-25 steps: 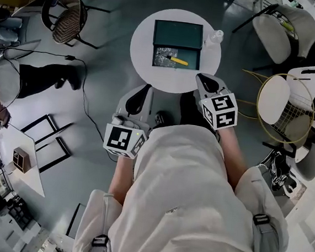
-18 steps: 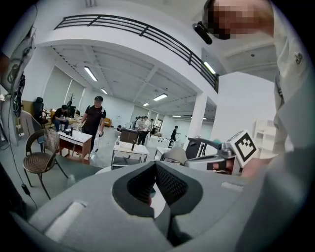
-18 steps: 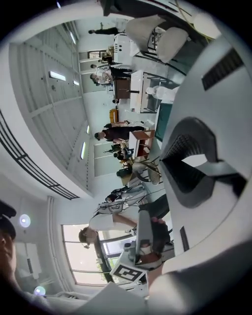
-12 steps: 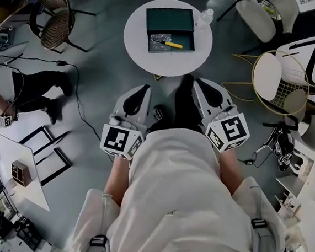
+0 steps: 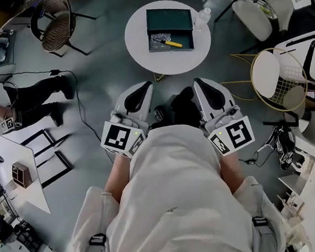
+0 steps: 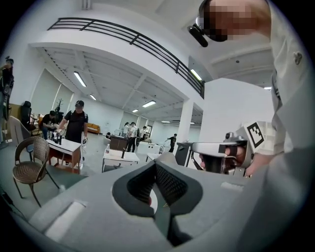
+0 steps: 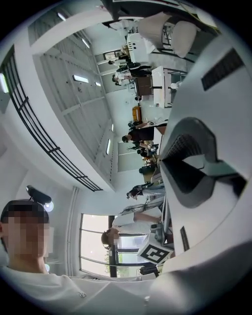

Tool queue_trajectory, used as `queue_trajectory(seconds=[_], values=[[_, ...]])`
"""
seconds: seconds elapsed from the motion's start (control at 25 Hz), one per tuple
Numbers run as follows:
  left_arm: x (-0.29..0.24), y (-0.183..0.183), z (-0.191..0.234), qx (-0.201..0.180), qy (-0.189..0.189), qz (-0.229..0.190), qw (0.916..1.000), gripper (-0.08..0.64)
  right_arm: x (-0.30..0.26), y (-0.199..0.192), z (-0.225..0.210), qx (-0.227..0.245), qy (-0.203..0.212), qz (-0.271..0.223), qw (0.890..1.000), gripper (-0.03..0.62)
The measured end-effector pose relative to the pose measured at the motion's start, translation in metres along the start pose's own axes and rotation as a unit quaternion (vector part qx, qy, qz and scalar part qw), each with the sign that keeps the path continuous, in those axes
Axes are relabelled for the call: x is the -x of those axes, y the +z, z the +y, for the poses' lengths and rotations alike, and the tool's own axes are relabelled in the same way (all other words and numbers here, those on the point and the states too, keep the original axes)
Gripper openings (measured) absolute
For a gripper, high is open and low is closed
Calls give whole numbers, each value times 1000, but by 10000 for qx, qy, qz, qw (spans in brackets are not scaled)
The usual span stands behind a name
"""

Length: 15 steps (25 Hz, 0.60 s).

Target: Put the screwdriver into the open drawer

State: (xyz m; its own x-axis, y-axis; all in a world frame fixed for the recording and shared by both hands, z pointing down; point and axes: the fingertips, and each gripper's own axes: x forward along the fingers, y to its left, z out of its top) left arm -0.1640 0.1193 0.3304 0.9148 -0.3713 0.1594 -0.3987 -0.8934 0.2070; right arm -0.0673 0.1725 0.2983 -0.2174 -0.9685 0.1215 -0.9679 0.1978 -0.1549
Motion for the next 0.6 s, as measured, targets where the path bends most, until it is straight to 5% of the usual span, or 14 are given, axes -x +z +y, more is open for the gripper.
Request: queue_trajectory(seconds=[0.6], values=[[12, 0, 3, -6, 76, 16, 10000, 11, -2, -6, 11, 1, 139, 73, 9999, 6]])
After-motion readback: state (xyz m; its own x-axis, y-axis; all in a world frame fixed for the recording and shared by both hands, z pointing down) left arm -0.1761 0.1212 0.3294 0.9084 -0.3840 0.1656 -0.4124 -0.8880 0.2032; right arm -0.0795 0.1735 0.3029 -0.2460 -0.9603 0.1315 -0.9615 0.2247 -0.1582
